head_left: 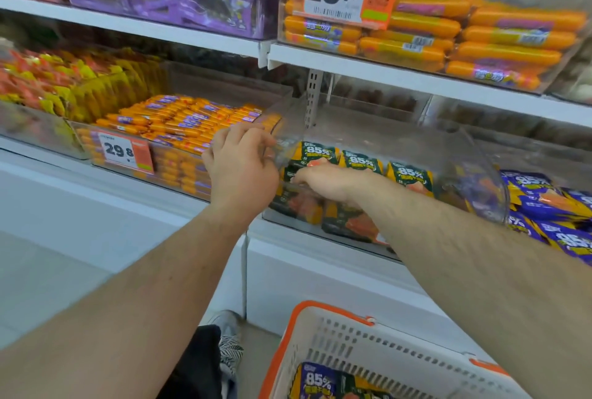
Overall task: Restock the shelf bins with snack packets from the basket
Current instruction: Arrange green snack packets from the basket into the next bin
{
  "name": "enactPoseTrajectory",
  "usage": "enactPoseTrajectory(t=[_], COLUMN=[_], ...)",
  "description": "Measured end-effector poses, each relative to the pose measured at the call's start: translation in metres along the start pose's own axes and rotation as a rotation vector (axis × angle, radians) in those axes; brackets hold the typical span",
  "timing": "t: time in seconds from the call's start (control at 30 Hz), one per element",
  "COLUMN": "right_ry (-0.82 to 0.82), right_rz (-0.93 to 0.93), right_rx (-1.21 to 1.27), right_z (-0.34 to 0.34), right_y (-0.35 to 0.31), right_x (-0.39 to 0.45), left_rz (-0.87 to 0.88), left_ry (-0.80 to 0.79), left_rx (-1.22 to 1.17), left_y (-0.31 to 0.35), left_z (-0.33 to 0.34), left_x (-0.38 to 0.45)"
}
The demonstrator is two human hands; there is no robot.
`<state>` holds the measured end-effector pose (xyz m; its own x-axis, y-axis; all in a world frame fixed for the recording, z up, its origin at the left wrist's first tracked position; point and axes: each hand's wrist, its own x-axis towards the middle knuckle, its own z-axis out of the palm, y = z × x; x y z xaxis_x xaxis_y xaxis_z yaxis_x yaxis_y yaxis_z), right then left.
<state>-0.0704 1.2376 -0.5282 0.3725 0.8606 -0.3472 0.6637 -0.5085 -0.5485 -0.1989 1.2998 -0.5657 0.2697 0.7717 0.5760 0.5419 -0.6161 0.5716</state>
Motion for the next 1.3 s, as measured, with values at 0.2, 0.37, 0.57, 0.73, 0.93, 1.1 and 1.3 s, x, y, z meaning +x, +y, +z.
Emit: enactPoseTrajectory(t=[0.2, 0.37, 0.57, 0.73, 0.93, 1.1, 1.3], right_ry=[0.028, 0.359, 1.019, 0.92, 0.062, -0.177, -0.141], right_rz=[-0.014, -0.269, -0.724, -0.791, -0.028, 0.259, 0.398], right_rx=[-0.083, -0.512, -0.507, -0.322, -0.356, -0.217, 0.013], right_z=[0.001, 0.006, 0.04, 0.09, 0.174, 0.241, 0.289], right_y=[-0.003, 0.017, 0.101, 0.192, 0.299, 0.341, 0.331], right_x=[-0.01, -0.007, -0.043, -0.071, -0.074, -0.066, -0.052], left_rz=[0.172, 0.097, 0.128, 0.3, 0.521, 0.528, 0.48], left_ry=[0.04, -0.257, -0.664, -1.101, -1.494, -1.603, -1.593], left_rx=[-0.126, -0.283, -0.234, -0.079, 0.271, 0.43, 0.471], left_y=[0.006, 0.043, 0.066, 0.082, 0.083, 0.087, 0.086], left_z=[0.006, 0.001, 0.006, 0.03, 0.079, 0.097, 0.101], left_x=[-0.005, -0.026, -0.045, -0.081, -0.125, -0.131, -0.126])
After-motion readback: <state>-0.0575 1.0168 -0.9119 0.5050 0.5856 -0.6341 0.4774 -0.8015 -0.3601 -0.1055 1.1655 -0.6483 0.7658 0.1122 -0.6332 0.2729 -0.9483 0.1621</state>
